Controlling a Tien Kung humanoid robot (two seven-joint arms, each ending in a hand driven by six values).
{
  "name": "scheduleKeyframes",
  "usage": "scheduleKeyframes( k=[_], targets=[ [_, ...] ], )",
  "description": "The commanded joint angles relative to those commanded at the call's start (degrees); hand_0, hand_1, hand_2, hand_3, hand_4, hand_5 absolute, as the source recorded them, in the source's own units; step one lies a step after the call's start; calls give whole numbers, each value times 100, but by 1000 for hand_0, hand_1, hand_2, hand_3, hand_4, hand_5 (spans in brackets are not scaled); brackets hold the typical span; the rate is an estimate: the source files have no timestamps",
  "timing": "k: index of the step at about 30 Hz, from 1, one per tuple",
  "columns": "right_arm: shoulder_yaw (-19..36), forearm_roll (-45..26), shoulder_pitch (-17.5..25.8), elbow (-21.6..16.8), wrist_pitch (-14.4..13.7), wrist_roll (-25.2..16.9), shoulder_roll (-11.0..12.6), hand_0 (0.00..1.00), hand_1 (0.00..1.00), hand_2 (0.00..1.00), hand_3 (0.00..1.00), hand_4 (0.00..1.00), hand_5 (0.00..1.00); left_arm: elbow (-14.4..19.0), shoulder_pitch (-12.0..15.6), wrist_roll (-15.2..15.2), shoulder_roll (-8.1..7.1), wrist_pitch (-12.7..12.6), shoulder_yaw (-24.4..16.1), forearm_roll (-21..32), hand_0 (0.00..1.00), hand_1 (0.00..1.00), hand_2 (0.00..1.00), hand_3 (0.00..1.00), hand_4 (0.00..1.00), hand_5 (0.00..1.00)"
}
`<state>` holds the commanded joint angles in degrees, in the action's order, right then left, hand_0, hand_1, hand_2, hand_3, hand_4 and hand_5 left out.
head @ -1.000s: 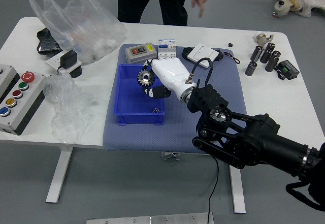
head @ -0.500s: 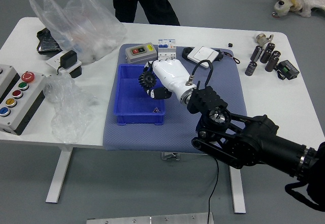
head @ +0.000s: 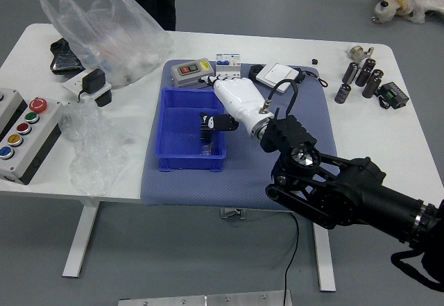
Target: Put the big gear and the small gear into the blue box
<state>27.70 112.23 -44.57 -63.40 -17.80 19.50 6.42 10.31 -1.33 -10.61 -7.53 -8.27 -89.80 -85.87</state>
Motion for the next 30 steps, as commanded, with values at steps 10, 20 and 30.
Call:
scheduleKeyframes(
  k=[10,20,30],
  targets=[
    [1193,217,704,-663,98,317,658,415,628,777,846,710,261,0,48,2,53,-9,-22,31,621,518,517,661,697,274],
    [873,-42,919,-242,368,393,569,412,611,780,850,731,264,0,-9,49,71,-4,31,52,621,520,517,662,699,274],
    [590,-202,814,52,494,360,561,413,612,782,850,852,350,0,1,25,70,-5,0,21,621,519,517,661,697,275]
  ],
)
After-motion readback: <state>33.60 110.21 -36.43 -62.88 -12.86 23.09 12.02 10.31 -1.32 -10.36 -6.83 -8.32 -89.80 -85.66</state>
